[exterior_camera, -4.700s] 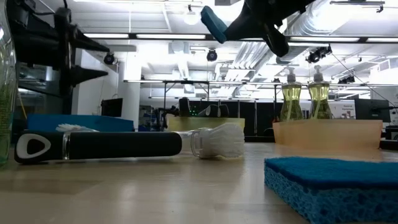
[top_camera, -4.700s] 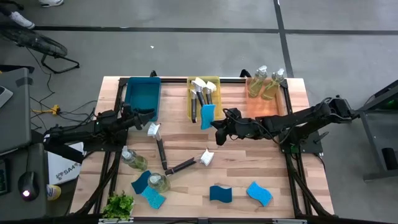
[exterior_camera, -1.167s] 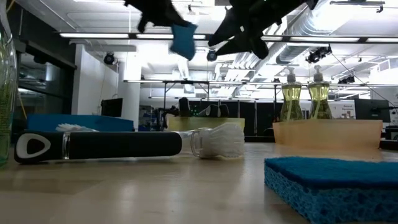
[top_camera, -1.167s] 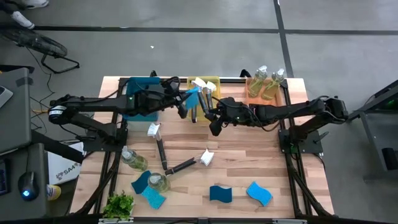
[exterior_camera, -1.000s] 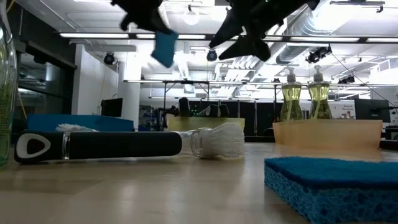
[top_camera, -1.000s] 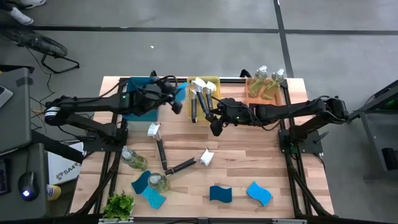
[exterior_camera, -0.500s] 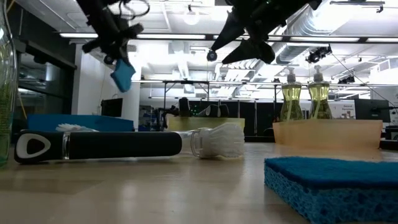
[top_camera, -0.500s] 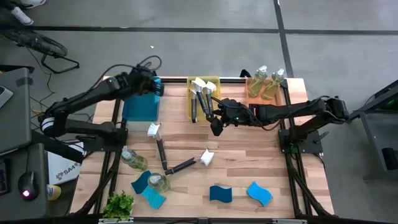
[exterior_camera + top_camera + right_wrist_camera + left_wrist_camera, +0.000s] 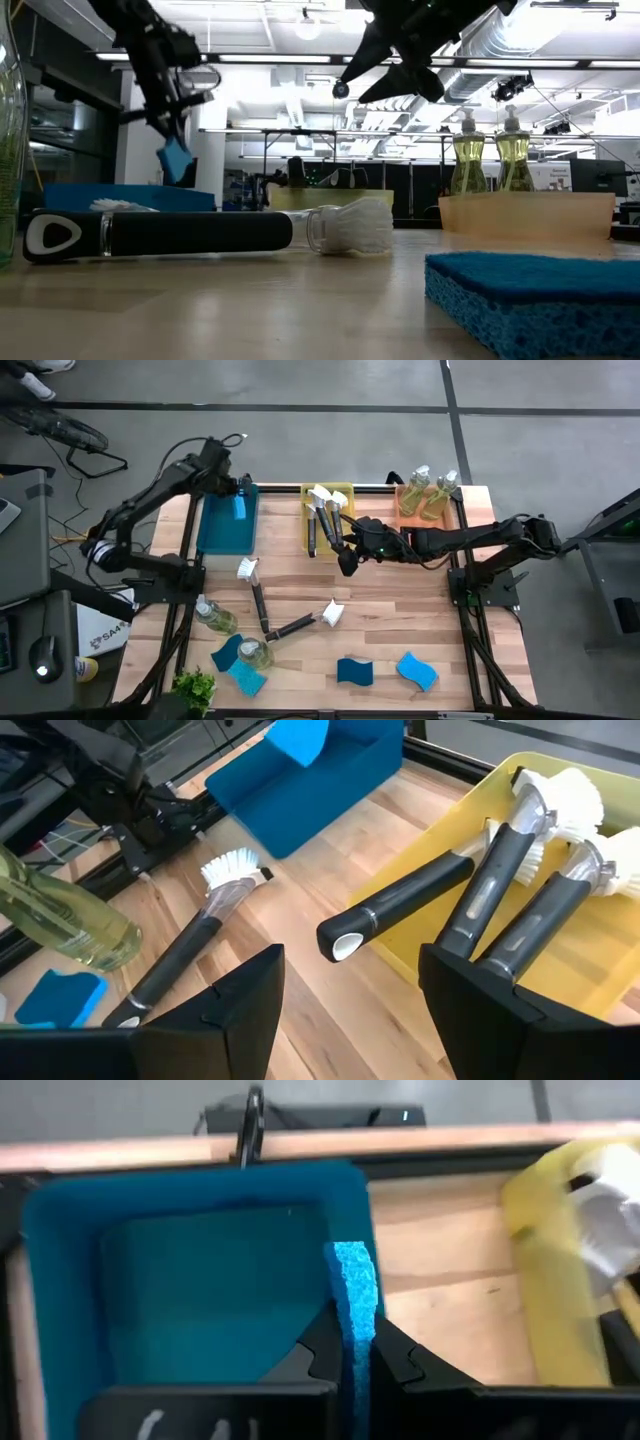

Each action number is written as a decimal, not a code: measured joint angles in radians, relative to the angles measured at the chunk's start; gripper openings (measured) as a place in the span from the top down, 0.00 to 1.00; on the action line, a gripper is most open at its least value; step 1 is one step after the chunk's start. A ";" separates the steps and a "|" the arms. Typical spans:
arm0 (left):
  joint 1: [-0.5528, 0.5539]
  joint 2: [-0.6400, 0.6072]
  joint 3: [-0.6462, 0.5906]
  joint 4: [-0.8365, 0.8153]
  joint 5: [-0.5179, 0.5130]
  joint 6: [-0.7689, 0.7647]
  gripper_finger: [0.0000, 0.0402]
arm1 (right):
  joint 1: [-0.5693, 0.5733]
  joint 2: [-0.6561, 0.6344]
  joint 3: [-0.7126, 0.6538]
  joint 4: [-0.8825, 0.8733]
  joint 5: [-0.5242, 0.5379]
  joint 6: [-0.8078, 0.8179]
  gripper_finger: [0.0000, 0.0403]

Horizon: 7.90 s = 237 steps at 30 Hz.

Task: Pick & Place Kitchen Sink Supplies
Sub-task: Put the blue dishwashing sponge into the blue bin, then put the green dishwashing liquid dispenser into the orange bin

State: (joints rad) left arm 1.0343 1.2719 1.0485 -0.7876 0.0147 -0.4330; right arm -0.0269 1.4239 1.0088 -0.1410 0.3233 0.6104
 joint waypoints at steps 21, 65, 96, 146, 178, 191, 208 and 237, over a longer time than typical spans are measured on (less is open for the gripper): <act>0.048 0.253 0.000 0.068 0.057 0.062 0.99 | 0.000 0.000 0.000 0.000 0.011 0.022 0.44; 0.045 0.265 0.000 0.082 0.073 0.035 0.64 | 0.000 0.000 0.000 -0.002 0.007 0.022 0.44; 0.045 0.079 0.000 0.110 0.081 0.096 0.64 | 0.001 0.000 0.000 -0.042 -0.018 0.048 0.44; -0.688 -0.539 0.051 -0.441 0.196 -0.137 0.64 | 0.078 -0.253 -0.010 -0.295 -0.102 -0.061 0.44; -1.256 -0.232 0.423 -0.783 0.107 -0.508 0.64 | 0.095 -0.253 -0.010 -0.372 -0.099 -0.070 0.44; -1.364 -0.234 0.423 -0.783 0.188 -0.578 0.64 | 0.095 -0.253 -0.010 -0.372 -0.125 -0.106 0.44; -1.709 -0.309 0.422 -0.783 0.083 -0.776 0.71 | 0.095 -0.253 -0.010 -0.375 -0.140 -0.114 0.44; -2.448 -0.292 0.219 -0.783 -0.518 -1.522 0.79 | 0.095 -0.253 -0.009 -0.396 -0.120 -0.095 0.44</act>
State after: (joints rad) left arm -1.4140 0.9796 1.2678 -1.5708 -0.5033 -1.9546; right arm 0.0685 1.1712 0.9997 -0.5369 0.2029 0.5152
